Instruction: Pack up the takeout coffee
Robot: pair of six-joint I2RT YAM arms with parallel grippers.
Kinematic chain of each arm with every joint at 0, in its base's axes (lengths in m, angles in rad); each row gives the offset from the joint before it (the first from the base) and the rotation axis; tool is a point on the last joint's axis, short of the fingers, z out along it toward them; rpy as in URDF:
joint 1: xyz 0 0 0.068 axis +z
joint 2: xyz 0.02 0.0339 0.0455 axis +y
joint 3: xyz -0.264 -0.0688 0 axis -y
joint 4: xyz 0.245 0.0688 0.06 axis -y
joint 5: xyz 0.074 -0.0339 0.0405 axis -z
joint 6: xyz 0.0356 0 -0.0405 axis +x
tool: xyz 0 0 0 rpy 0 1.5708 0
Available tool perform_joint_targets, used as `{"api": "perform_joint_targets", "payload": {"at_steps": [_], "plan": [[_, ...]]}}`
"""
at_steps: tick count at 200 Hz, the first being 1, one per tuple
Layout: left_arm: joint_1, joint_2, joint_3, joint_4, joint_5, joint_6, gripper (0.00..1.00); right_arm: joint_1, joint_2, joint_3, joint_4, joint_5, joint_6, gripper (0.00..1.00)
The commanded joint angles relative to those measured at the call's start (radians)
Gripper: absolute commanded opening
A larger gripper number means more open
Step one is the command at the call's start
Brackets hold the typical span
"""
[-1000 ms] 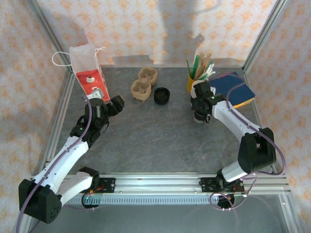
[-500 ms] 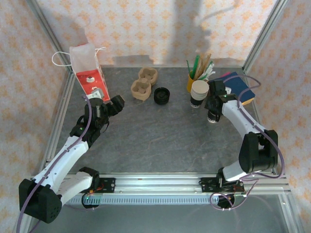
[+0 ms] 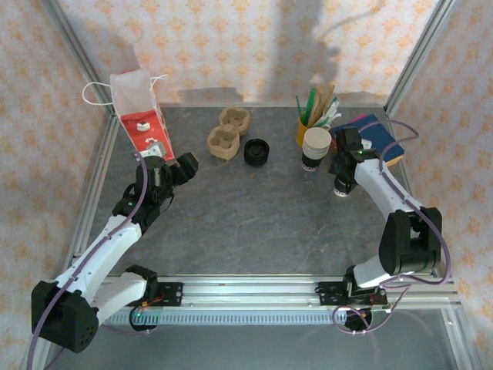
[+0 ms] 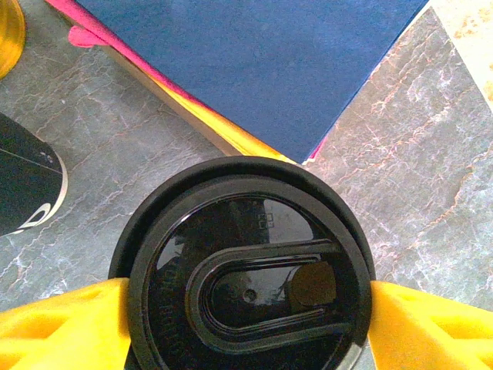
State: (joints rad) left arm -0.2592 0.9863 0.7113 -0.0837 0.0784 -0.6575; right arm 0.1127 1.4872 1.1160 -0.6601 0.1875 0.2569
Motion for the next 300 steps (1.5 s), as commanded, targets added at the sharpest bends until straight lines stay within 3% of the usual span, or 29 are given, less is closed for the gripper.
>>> {"api": "perform_joint_targets", "payload": {"at_steps": [1, 33, 129, 188, 220, 251, 300], "plan": [[0.009, 0.006, -0.002, 0.03, 0.016, -0.002, 0.83, -0.017, -0.019, -0.017, -0.082, 0.039, -0.01, 0.77], [0.009, 0.003, -0.001, 0.031, 0.018, -0.004, 0.83, -0.018, -0.035, -0.003, -0.073, -0.003, -0.008, 0.88], [0.009, 0.005, 0.012, 0.032, 0.021, -0.01, 0.83, -0.018, -0.113, 0.137, -0.171, -0.035, -0.019, 0.9], [0.009, 0.02, 0.061, 0.014, 0.024, -0.006, 0.83, -0.018, -0.301, 0.169, 0.016, -0.415, 0.014, 0.88], [0.009, 0.025, 0.109, -0.019, 0.011, 0.009, 0.83, -0.012, -0.376, 0.075, 0.212, -0.733, 0.109, 0.87], [0.009, 0.036, 0.16, -0.053, -0.002, 0.028, 0.83, 0.085, -0.348, 0.003, 0.36, -0.841, 0.186, 0.87], [0.01, 0.084, 0.307, -0.181, -0.064, 0.093, 0.84, 0.317, -0.224, -0.013, 0.483, -0.735, 0.165, 0.88]]}}
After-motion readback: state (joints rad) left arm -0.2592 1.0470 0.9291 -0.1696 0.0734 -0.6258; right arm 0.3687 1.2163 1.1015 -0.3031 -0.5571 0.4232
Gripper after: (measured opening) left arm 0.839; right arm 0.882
